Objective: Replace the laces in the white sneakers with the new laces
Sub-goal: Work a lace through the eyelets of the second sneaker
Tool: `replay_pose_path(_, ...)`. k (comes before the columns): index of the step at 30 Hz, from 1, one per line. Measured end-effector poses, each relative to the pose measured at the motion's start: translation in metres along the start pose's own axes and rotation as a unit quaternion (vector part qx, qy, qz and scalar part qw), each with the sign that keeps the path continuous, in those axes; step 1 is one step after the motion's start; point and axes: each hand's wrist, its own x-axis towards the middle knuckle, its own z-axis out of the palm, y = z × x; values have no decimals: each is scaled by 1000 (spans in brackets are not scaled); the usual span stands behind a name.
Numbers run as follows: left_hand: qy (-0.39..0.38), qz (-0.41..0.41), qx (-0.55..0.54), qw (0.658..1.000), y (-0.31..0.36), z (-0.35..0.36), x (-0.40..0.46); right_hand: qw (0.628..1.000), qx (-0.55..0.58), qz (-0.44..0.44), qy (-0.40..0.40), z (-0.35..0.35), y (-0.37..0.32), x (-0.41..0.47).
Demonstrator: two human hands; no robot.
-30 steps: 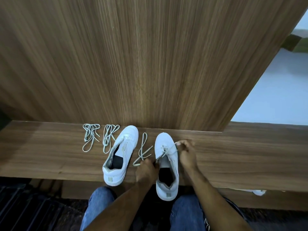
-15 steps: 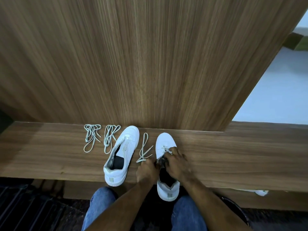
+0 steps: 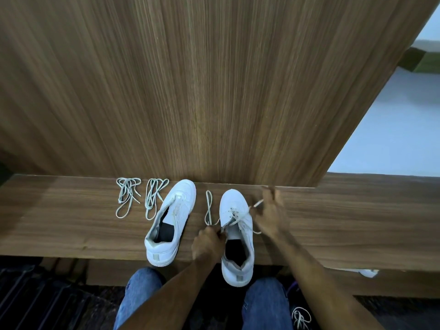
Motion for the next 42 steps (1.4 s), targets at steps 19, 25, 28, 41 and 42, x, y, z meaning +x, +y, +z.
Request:
replay_pose_path(19,11,3,-2,1000,1,-1,-1,925,358,70,104,-24,-25,24)
replay_pose_path(25,9,3,-3,1000,0,1,1,989,136,53,16,-25,-2,30)
replay_pose_path(28,9,0,2,1000,0,3,3,997,2,43,-61,6,8,0)
replay_pose_path(41,57,12,-148,987,-25,2,-2,922,320,219,-23,58,11,-42)
replay_pose_path(42,58,11,-163,985,-24,1,-3,897,366,249,-18,57,11,-41)
